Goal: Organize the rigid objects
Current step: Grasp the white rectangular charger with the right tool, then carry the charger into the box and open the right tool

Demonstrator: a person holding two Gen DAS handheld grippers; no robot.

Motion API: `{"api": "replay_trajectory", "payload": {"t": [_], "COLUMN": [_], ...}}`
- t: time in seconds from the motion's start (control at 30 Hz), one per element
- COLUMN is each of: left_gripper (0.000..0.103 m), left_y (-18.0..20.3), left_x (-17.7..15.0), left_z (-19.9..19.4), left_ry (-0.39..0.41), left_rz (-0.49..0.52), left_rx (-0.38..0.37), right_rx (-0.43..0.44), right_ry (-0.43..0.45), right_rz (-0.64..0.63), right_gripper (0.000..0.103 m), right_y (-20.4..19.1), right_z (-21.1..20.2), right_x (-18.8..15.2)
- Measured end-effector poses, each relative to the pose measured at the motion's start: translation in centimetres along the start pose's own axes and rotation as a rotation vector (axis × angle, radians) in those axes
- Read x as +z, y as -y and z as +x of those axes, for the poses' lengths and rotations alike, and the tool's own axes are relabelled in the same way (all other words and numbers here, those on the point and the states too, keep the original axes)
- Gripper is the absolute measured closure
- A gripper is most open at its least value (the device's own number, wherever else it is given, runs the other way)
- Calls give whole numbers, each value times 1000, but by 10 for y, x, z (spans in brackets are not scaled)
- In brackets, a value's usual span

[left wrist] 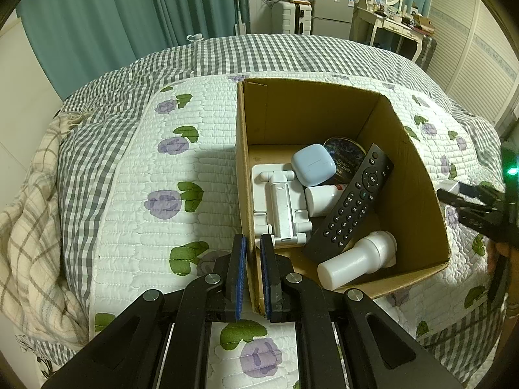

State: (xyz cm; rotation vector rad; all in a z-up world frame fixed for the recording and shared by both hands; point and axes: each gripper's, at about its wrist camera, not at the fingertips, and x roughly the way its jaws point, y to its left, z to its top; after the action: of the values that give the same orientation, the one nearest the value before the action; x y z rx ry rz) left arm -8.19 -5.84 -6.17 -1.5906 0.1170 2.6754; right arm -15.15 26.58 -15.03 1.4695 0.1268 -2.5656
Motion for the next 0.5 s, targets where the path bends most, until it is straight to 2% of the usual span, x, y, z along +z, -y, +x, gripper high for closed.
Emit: {"api": "replay_trajectory", "payload": {"t": [0.17,0.3,0.5], "left_gripper": [95,95,95], "left_y": [0,1,0], "left_x": [0,1,1], "left_z": [0,0,0], "left_ry": [1,1,1], "left_rz": [-1,-4,-5], "left_rx": [-2,-6,-9], "right_rx": [12,54,138], "right_ry": [83,150,240], "right_rz": [-29,-73,-190], "right_gripper": [48,48,48], "right_y": [-12,-30,-88], "right_z": [-41,-73,-113], "right_x": [16,33,50]}}
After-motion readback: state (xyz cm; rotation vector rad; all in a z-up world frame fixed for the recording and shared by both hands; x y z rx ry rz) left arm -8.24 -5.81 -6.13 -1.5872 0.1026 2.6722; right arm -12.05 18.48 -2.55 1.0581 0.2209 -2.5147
